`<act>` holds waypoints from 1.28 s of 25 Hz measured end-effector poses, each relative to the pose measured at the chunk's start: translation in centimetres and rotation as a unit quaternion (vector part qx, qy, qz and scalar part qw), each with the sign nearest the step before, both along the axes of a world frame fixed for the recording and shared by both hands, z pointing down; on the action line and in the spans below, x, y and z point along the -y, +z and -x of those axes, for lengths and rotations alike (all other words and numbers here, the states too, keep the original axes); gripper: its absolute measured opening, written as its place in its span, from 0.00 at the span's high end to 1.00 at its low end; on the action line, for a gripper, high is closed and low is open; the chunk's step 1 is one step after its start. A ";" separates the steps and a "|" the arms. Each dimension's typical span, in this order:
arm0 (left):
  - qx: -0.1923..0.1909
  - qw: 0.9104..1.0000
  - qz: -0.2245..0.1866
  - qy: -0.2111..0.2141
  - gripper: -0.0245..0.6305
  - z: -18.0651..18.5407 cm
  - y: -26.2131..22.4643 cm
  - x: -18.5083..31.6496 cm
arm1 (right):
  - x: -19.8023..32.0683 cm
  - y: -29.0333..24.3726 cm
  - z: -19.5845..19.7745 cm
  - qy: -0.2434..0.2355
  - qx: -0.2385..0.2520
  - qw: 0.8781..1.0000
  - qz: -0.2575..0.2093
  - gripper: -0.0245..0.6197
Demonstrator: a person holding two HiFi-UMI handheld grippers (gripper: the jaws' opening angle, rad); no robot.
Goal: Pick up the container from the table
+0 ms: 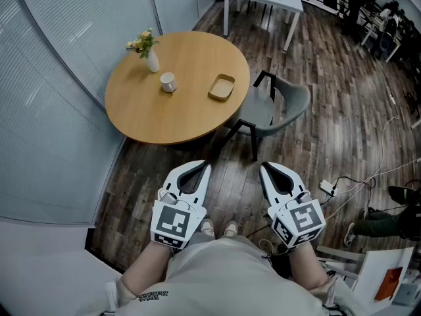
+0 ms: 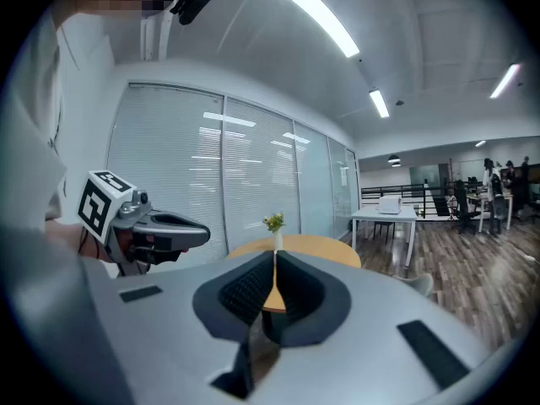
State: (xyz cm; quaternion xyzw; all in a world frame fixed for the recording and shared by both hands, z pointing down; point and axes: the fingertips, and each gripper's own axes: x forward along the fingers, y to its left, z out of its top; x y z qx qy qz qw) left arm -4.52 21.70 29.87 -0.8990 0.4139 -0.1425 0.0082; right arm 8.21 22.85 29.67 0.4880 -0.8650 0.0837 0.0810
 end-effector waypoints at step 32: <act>0.002 1.000 0.007 -0.005 0.93 -5.6 0.4 0.9 | 1.2 -0.6 -8.0 0.018 0.023 0.999 -0.032 0.91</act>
